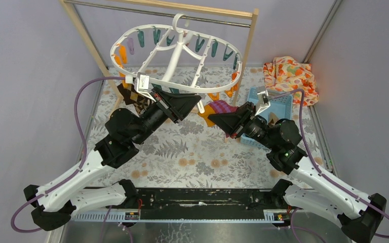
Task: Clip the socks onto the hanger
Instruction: Clamp the sock onto the hanger.
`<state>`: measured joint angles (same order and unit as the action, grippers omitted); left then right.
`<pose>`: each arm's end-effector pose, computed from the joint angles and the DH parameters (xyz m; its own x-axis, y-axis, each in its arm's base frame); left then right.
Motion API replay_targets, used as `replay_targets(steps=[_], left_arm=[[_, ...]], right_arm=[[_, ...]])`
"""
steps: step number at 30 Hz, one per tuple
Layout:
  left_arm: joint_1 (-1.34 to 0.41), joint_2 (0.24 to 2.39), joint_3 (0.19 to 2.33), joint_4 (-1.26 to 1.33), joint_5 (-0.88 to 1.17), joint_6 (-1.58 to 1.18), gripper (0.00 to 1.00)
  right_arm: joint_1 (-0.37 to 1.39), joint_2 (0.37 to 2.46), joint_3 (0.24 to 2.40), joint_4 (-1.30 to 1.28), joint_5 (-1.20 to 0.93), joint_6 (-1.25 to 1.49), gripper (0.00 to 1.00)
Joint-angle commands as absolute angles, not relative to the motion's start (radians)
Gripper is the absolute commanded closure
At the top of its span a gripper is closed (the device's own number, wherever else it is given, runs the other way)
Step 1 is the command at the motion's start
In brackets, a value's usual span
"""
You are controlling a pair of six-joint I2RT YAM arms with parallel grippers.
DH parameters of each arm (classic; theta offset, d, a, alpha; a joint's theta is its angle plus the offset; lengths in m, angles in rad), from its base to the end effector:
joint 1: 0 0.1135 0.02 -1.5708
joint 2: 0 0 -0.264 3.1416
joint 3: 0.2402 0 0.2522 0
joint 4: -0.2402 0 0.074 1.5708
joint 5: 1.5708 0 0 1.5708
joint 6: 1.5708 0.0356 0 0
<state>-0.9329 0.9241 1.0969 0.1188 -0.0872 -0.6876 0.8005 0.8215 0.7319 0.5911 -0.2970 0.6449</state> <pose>0.1197 -0.1562 0.4569 -0.3441 -0.5975 -0.7243 0.6887 0.3636 -0.6272 0.1208 0.1395 0.3966 -0.2524 0.5653 -0.7853 -0.8925 0.1775 0.4147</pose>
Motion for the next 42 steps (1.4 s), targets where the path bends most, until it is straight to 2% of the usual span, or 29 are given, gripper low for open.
replay_targets(steps=[1,12,24,42], left_arm=[[-0.933,0.905,1.089,0.144,-0.029,-0.706,1.0],[-0.934,0.903,1.086,0.146,-0.019,-0.711,1.0],[-0.933,0.914,1.072,0.144,-0.043,-0.687,1.0],[-0.934,0.894,1.061,0.143,-0.035,-0.695,1.0]], right_arm=[[0.808,0.824,0.777,0.684,-0.286,0.637,1.0],[0.808,0.86,0.797,0.719,-0.297,0.647,1.0],[0.808,0.809,0.791,0.716,-0.316,0.671,1.0],[0.808,0.872,0.807,0.781,-0.354,0.711,1.0]])
